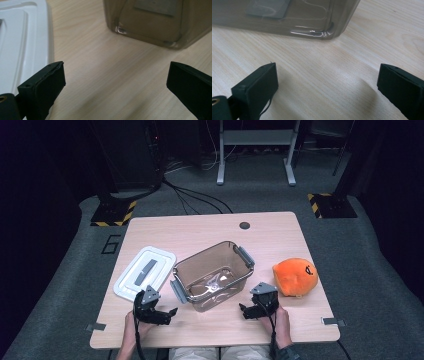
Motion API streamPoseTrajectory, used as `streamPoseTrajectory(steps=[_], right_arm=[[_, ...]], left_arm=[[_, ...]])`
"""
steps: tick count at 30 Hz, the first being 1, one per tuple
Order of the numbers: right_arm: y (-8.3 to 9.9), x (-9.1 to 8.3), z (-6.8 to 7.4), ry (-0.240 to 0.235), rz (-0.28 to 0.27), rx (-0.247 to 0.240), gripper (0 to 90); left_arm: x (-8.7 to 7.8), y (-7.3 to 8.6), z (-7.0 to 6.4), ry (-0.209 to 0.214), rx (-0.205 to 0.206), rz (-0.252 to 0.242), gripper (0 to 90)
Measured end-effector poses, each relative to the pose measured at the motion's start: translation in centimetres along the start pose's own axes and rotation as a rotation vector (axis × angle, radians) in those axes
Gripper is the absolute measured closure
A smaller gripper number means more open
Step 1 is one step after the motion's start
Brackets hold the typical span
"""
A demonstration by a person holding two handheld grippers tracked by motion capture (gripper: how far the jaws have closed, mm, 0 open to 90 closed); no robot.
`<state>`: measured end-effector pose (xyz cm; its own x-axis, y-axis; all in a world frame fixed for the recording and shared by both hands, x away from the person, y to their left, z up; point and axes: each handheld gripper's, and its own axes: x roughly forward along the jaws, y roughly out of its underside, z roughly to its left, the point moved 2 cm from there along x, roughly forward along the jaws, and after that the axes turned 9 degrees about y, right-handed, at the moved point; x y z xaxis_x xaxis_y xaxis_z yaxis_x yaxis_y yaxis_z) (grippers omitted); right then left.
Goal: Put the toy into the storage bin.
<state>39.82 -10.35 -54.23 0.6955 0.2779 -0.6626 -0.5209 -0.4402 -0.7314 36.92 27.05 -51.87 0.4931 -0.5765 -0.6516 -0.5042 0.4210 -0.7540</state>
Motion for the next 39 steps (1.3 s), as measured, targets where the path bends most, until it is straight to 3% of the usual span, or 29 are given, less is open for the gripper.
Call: streamPoseTrajectory(steps=[4,9,14,17,19,27,33,39], right_arm=[[0.0,0.0,0.0,0.000,-0.003,-0.008,2.5],[0.0,0.0,-0.1,-0.005,0.002,-0.007,2.5],[0.0,0.0,0.1,-0.015,0.001,-0.013,0.1],[0.0,-0.1,-0.1,-0.024,-0.006,-0.039,0.0],[0.1,-0.3,-0.1,-0.028,-0.014,-0.030,0.0],[0.3,-1.8,-0.2,-0.084,-0.012,-0.049,0.0],[0.2,-3.2,-0.9,-0.076,-0.016,-0.034,0.0],[0.3,-4.8,-2.2,-0.046,-0.034,0.014,0.0]], left_arm=[[1.0,0.7,-0.9,0.021,0.004,0.022,1.7],[2.3,1.5,-1.7,0.014,0.019,0.056,1.5],[2.4,1.5,-1.8,-0.006,0.020,0.052,0.5],[2.4,1.5,-1.7,-0.001,0.003,0.055,0.6],[2.4,1.5,-1.5,0.020,-0.012,0.064,0.7],[2.4,1.5,-1.5,0.018,-0.010,0.063,0.6],[2.5,1.5,-1.6,0.018,-0.014,0.057,0.4],[2.5,1.5,-1.6,0.017,-0.015,0.057,0.2]])
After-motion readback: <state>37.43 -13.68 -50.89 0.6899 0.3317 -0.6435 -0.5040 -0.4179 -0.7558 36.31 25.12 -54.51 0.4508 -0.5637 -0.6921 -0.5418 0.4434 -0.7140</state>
